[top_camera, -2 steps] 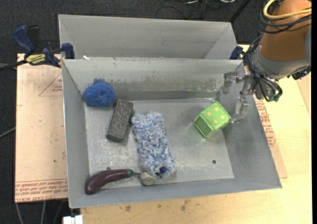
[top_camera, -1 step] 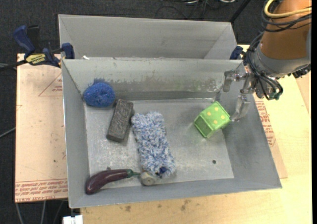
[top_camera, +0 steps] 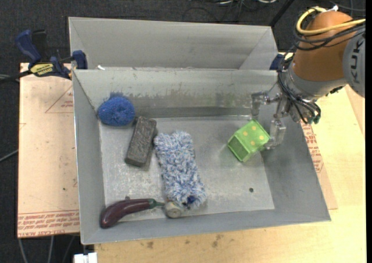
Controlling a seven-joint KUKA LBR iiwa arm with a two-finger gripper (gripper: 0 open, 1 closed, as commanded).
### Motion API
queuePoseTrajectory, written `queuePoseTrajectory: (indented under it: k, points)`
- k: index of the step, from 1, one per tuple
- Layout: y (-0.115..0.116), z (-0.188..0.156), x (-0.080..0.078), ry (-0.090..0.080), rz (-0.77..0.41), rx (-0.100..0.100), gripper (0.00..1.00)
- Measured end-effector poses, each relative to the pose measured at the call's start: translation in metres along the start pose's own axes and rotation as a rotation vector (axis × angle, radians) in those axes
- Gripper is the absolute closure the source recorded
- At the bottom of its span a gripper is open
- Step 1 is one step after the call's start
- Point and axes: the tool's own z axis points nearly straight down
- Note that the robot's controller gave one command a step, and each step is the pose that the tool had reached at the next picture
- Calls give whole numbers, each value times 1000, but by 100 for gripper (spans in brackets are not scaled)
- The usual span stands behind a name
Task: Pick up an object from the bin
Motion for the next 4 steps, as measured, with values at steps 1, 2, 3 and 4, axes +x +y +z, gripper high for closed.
queuePoseTrajectory:
  k: [1,2,3,4]
  points:
    - [-16,10,-1,5,-147,-3,0]
    - [-4,6,-7,0,-458,-1,0]
    - [-6,71,-18,-3,-510,1,0]
    - [-8,86,-11,-7,-260,5,100]
